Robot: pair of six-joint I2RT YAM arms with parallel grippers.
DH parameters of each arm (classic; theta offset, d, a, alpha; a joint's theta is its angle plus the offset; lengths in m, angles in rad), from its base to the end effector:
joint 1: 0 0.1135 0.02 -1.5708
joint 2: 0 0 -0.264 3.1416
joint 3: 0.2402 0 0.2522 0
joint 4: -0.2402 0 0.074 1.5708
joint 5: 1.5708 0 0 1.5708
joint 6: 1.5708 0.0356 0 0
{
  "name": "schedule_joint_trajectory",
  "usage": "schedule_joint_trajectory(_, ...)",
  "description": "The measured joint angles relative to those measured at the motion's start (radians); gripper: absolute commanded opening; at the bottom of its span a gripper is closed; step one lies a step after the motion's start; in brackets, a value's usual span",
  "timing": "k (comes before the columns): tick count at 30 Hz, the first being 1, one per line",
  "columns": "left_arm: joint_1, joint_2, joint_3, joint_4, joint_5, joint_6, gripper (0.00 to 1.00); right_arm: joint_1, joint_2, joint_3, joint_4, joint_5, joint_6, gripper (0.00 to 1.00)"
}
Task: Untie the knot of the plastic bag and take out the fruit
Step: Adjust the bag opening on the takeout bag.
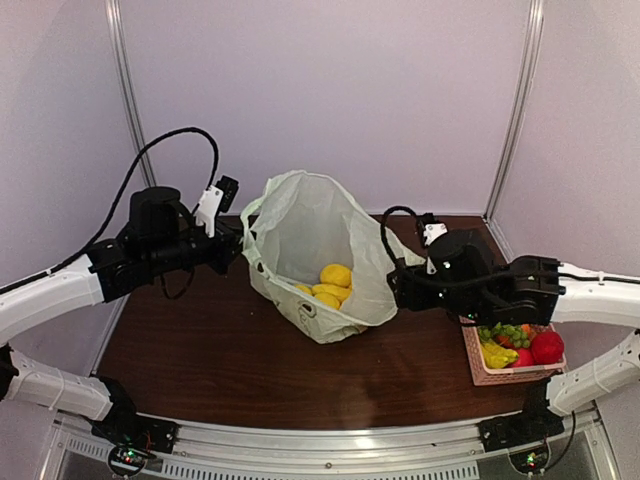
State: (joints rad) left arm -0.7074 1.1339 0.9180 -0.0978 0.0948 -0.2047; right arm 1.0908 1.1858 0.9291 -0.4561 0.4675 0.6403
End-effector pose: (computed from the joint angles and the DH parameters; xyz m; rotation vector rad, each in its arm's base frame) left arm 0.1989 -0.1745 0.3251 0.5488 1.8674 -0.7056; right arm 0.1311 0.2170 0.2848 -0.2595 2.2126 0.4295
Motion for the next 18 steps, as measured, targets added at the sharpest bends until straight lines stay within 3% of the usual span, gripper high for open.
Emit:
schedule_joint_trajectory(4, 0.000, 0.000, -0.002, 0.001, 0.014, 0.000, 0.00, 0.005, -0.048, 0.127, 0.021, -0.027, -0.082, 0.76)
schedule_joint_trajectory(8, 0.000, 0.000, -0.002, 0.001, 0.019, 0.000, 0.00, 0.023, 0.002, 0.275, 0.041, -0.046, -0.179, 0.72)
schedule_joint_trajectory(18, 0.000, -0.001, -0.007, 0.004, 0.021, 0.000, 0.00, 0.019, 0.429, 0.601, 0.071, -0.101, -0.317, 0.64)
